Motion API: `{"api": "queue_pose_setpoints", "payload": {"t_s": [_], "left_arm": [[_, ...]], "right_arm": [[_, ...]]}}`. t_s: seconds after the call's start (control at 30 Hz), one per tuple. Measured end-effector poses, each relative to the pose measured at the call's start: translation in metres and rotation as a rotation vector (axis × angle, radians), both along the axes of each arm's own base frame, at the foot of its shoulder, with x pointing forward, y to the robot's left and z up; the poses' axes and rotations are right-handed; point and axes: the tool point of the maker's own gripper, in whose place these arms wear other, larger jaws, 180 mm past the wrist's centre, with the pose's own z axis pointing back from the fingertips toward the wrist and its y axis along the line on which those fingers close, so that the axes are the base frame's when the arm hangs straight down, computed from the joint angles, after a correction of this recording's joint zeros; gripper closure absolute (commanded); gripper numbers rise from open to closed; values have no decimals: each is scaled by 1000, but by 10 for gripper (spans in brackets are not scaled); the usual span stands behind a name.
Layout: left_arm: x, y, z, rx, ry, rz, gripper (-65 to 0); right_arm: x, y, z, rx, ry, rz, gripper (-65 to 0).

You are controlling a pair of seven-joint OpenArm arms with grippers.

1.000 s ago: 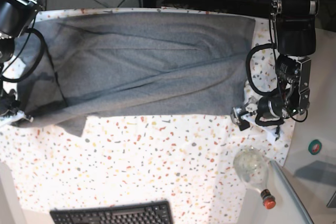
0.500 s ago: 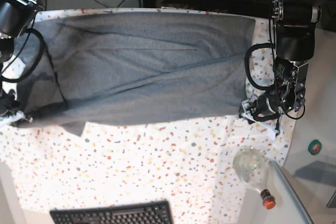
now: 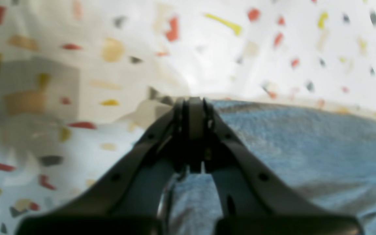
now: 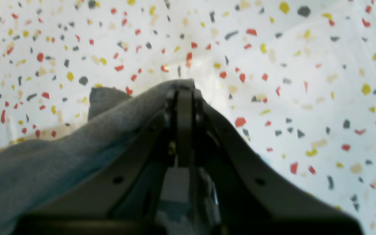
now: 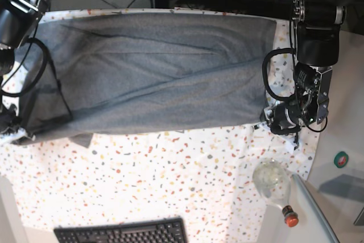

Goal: Layout the t-shirt on the table in an organized manner, then fold the t-shirt properly
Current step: 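Release the folded side with the left gripper and move to the hem, then grasp the hem with both grippers and fold it toward the collar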

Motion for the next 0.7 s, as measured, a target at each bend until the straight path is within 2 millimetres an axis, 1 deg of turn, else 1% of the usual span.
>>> {"api": "queue_pose_setpoints", "payload": {"t_s": [0.07,0.17,0.27,0.4,0.53,0.7], "left_arm": [[15,-5,17,-1,-60,-14,0],[42,-9,49,1,-151,-29,0],[63,-9,71,2,-206,-28,0],[73,-8,82,6,-226,-27,0],[83,-9,95,0,-259,-27,0],[78,-9,88,2,-240,-30,0]], "right_arm": [[9,-1,0,-1,8,19,0],[21,-5,0,-58,24,73,0],[40,-1,4,-94,-21,121,0],[59,-5,4,-131,-73,153,0],[67,-13,-4,-207,-82,208,0],[75,-13,-15,-253,-147,252,0]]}}
